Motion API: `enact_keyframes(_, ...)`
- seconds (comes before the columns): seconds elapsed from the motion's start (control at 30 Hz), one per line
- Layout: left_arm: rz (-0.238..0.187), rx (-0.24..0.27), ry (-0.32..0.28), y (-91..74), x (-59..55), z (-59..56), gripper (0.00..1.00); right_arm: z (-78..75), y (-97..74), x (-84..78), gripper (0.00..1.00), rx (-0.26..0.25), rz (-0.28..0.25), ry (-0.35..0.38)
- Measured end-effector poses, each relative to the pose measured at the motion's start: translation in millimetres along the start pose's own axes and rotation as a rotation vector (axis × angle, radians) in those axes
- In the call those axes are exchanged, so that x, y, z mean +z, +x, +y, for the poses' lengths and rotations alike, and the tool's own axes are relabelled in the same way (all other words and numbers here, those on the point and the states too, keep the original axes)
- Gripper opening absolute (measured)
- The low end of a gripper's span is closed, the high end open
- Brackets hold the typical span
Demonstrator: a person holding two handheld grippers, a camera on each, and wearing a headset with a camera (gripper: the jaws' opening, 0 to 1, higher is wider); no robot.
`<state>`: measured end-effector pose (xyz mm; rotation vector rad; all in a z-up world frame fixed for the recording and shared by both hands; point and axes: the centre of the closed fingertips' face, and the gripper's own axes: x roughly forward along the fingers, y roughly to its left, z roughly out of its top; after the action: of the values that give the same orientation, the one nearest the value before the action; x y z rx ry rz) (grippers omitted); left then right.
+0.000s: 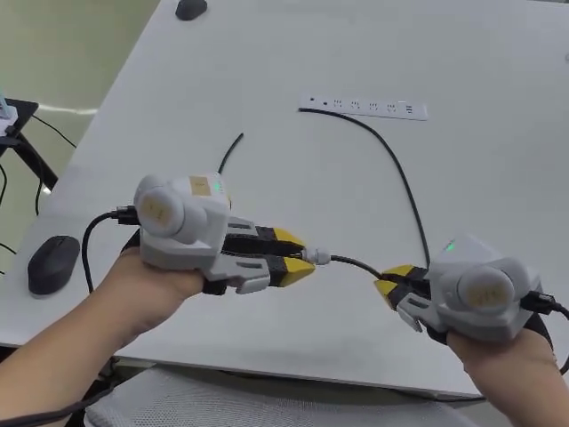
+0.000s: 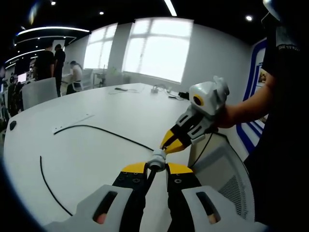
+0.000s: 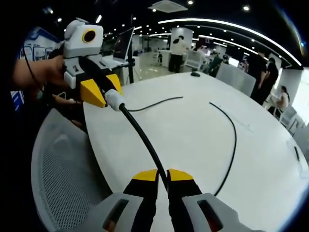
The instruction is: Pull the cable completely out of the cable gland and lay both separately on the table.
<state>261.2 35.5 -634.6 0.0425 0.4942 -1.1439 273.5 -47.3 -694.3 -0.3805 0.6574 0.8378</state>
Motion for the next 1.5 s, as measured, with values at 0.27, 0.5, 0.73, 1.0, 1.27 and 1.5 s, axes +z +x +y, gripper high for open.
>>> enact_keyframes(0.27, 0.002, 0.008, 0.002, -0.2, -0.1, -0.2, 0.15, 7.4, -6.7, 17.4, 0.15, -0.005, -0.017, -0.076)
enact_keyframes(0.5, 0.007, 0.005, 0.001, 0.5, -0.4, -3.0, 0.15, 20.2, -8.8, 39.3, 0.13, -0.018, -0.039, -0.209)
enact_keyframes(0.73, 0.009, 0.007, 0.004, -0.7, -0.9, -3.2, 0.15, 31.6, -7.8, 55.8, 0.10, -0.014, -0.054, -0.304)
enact_keyframes(1.0, 0.014, 0.007, 0.006, 0.0, -3.1, -4.1, 0.15, 45.9, -3.0, 64.3, 0.08, 0.013, -0.061, -0.367)
enact_keyframes(1.27, 0.015, 0.009, 0.012, 1.4, -3.1, -3.9, 0.15, 47.1, 0.1, 67.0, 0.02, 0.018, -0.061, -0.399)
enact_keyframes(1.5, 0.015, 0.009, 0.031, 1.7, -2.6, -3.7, 0.15, 44.5, 2.3, 66.2, 0.00, 0.033, -0.060, -0.368)
